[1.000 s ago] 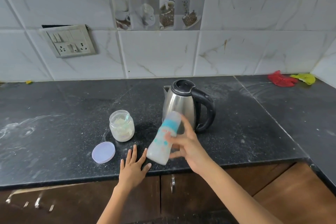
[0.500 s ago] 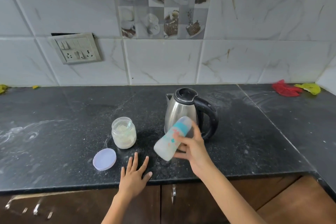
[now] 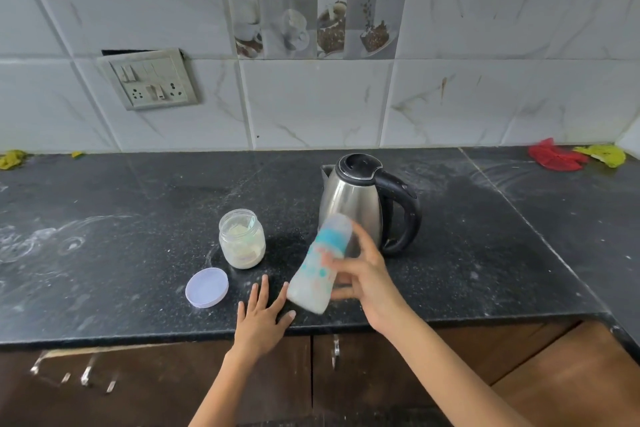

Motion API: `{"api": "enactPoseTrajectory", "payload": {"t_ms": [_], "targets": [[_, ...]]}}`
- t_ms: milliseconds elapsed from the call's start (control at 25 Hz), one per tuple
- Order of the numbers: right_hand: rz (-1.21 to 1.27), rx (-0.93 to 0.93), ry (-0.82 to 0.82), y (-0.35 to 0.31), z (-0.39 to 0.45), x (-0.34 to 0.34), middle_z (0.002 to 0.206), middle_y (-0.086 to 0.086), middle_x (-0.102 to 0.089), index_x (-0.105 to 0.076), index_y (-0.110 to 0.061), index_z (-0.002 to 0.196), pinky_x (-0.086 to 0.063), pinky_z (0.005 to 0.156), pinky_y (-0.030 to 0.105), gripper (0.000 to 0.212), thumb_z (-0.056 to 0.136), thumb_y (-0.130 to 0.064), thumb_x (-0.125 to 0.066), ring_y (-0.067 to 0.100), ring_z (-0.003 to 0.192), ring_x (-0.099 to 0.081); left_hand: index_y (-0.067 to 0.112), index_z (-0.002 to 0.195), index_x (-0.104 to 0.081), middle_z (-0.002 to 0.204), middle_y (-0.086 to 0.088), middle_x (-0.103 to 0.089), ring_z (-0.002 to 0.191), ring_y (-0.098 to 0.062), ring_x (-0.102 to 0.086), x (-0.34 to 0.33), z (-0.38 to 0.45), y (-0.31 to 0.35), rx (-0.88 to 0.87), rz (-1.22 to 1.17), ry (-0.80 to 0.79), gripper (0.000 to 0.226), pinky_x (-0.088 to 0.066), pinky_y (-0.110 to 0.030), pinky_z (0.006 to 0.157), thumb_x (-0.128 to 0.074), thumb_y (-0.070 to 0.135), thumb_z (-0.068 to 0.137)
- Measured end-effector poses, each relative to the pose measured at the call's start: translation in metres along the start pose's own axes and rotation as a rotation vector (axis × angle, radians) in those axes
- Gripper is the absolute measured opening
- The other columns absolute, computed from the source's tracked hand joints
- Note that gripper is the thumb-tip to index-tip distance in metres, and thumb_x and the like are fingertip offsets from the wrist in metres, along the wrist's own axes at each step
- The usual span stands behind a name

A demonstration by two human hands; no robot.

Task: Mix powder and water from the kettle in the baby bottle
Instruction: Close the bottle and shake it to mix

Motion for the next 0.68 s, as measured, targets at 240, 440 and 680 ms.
{"api": "enactPoseTrajectory", "payload": {"t_ms": [240,440,680], "targets": [[-0.005,-0.008,0.019,0.002,-0.005,0.005,0.116,0.004,-0.069,-0.048,-0.044,0.133,-0.062,0.066,0.045,0.077,0.072,-0.013,-0.083,0.026,0.093,-0.075,0.038,0.15,-0.005,0.158,-0.002,0.022,0.146,-0.023,0.019,0.0,-0.001,0.002,0.007,0.005,0.002,0.059,0.003,-0.049,0.118,-0.03,0.052,0.098],[0.137,0.001,0.134,-0.002,-0.004,0.016,0.121,0.006,-0.066,-0.043,-0.04,0.138,-0.062,0.065,0.042,0.071,0.082,-0.011,-0.075,0.023,0.09,-0.076,0.038,0.15,-0.002,0.158,-0.002,0.022,0.146,-0.023,0.019,0.0,-0.002,0.005,0.007,0.0,-0.003,0.059,0.003,-0.049,0.118,-0.029,0.051,0.099],[0.195,0.031,0.177,-0.014,-0.005,0.018,0.113,0.002,-0.068,-0.043,-0.039,0.137,-0.062,0.062,0.038,0.067,0.085,-0.009,-0.071,0.019,0.084,-0.076,0.039,0.149,0.001,0.158,-0.002,0.024,0.146,-0.023,0.02,-0.002,-0.001,0.003,0.01,-0.002,-0.005,0.06,0.003,-0.049,0.118,-0.028,0.052,0.099]]}}
Point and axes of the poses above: each hand's wrist, its own z-axis towards the middle knuckle, its own x-axis out of the back of the hand, y = z × x, the point moved 9 cm from there along z, towards the middle knuckle
